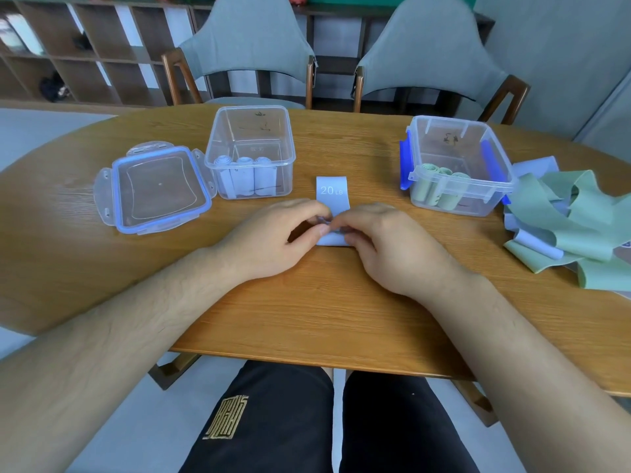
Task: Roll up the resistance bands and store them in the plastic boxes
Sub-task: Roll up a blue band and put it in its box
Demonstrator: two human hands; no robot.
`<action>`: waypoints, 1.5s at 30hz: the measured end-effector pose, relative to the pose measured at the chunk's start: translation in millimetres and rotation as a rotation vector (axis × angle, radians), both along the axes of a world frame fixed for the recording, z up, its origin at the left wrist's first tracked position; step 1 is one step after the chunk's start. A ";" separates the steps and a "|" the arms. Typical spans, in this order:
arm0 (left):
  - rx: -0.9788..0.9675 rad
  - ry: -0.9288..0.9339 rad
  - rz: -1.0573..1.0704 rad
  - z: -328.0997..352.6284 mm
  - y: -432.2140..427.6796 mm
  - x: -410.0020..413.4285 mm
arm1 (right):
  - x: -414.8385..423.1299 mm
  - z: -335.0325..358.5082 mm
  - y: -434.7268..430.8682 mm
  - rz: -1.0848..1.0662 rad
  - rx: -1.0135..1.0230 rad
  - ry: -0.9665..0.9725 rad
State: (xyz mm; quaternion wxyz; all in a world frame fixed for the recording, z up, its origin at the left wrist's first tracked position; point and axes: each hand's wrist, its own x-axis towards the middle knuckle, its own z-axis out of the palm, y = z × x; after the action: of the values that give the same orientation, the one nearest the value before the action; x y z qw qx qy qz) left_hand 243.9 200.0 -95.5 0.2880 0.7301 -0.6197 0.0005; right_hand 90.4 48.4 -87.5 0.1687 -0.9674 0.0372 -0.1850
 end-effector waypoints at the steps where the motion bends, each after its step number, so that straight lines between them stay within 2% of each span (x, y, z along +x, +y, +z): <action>1: 0.000 -0.003 -0.002 0.0 -1.1 0.6 | 2.0 0.5 -0.9 -0.005 0.005 0.010; 12: 0.056 0.070 0.030 -3.2 -7.4 5.3 | 9.0 -1.2 -8.2 -0.018 -0.024 -0.028; 20: 0.056 0.091 0.039 -1.6 -4.1 3.0 | 1.3 3.6 -5.7 -0.048 0.087 0.015; 28: 0.034 0.080 -0.040 -5.5 34.3 -33.9 | -40.9 9.3 26.5 0.004 0.164 0.096; 33: 0.005 0.068 -0.033 -2.1 34.1 -40.4 | -37.6 7.4 24.0 -0.018 0.144 0.102; 45: -0.057 0.067 -0.061 -0.3 18.6 -34.8 | -37.0 0.3 18.1 -0.098 0.136 -0.018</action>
State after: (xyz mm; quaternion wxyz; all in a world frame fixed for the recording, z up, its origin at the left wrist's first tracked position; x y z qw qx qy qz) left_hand 209.2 218.7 -95.8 0.3293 0.7018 -0.6315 -0.0151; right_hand 53.4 66.5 -87.2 0.2249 -0.9490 0.0956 -0.1990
